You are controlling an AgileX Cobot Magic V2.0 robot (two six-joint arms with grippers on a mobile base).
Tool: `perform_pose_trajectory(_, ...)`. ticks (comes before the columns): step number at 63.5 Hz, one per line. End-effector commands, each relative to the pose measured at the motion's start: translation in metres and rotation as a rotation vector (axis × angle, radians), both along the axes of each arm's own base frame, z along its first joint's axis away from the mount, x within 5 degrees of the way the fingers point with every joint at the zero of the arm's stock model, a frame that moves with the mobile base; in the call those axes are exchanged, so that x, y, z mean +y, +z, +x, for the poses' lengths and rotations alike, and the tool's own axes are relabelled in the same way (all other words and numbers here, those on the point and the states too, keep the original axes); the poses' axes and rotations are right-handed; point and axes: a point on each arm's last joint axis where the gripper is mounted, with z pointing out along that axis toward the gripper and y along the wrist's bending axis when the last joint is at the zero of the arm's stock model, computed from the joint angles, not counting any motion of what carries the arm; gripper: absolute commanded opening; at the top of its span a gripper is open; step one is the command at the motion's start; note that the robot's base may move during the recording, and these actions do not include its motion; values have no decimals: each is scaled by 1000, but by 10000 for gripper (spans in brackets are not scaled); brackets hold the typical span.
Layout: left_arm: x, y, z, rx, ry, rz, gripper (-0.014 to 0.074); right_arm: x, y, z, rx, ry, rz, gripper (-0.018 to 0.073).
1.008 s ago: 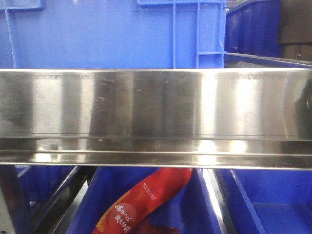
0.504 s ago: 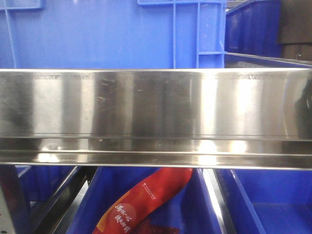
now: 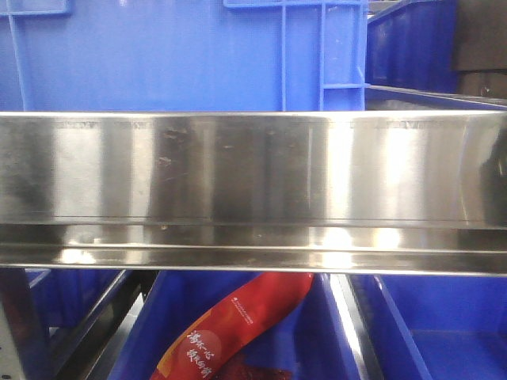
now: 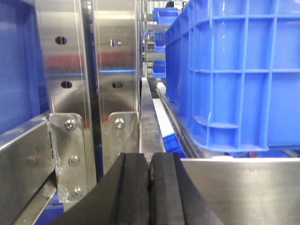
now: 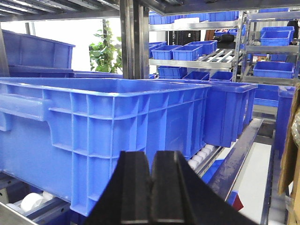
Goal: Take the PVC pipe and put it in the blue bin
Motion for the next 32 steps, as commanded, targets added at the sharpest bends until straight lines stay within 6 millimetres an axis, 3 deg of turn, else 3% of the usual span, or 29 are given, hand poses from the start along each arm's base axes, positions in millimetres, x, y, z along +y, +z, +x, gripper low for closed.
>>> perform_pose_trajectory(1,0,5,-1,-46,-2,-9,-111,-1,1,0,-10,-14,7,-154)
perform_pose_trajectory(32,4,5,-1,-51,76,-7,-111,-1,1,0,-10,-14,7,-154)
